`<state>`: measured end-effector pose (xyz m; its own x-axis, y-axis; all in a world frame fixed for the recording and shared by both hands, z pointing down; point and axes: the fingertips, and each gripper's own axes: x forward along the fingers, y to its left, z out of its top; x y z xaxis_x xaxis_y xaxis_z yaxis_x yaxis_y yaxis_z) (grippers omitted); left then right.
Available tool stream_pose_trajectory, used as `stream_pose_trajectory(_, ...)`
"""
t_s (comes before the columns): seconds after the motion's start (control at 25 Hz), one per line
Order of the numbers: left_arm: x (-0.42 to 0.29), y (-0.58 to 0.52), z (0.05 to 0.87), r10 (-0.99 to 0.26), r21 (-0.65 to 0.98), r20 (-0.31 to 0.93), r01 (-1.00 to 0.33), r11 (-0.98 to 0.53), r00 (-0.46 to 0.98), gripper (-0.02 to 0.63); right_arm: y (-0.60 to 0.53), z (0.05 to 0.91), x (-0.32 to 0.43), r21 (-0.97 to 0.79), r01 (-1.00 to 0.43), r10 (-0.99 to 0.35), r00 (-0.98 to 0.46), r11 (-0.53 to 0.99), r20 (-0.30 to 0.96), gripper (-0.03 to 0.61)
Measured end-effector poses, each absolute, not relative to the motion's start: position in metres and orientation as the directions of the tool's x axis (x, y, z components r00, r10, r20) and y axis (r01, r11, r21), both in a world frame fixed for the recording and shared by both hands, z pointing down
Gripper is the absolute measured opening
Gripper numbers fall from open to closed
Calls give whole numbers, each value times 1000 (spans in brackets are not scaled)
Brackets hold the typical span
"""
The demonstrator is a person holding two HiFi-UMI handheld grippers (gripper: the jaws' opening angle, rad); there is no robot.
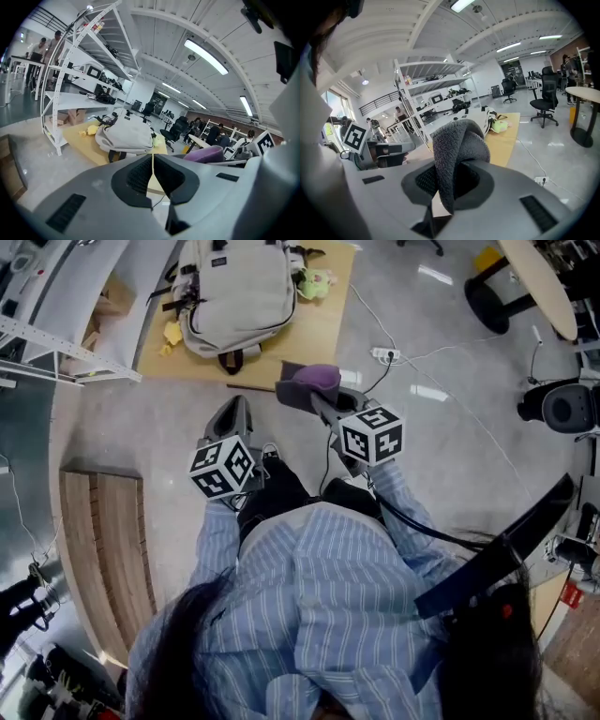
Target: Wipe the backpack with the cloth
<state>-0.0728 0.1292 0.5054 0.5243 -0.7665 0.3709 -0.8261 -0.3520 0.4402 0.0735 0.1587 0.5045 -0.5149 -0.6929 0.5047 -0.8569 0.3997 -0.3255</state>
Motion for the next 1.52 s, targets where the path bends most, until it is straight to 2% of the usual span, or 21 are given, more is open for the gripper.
stream_pose_trajectory(0.32,29,229,508,-792,463,379,-839,-284,478,14,273,504,182,-317,-840,-655,-543,441,526,41)
stream_pose_trajectory(0.52,78,283,516,-789,425,396,-855,-297,470,14,309,512,227,-321,-827,-636,-561,462,529,41)
stream_pose_trajectory(0.92,83,352,511,-810,369,419,-892,-261,410,14,360,515,225,-353,-771,-583,-634,530,509,41)
stream_pose_trajectory(1.52,83,363,500,-813,356,405,-891,-281,418,14,368,506,218,-374,-760,-590,-648,531,480,41)
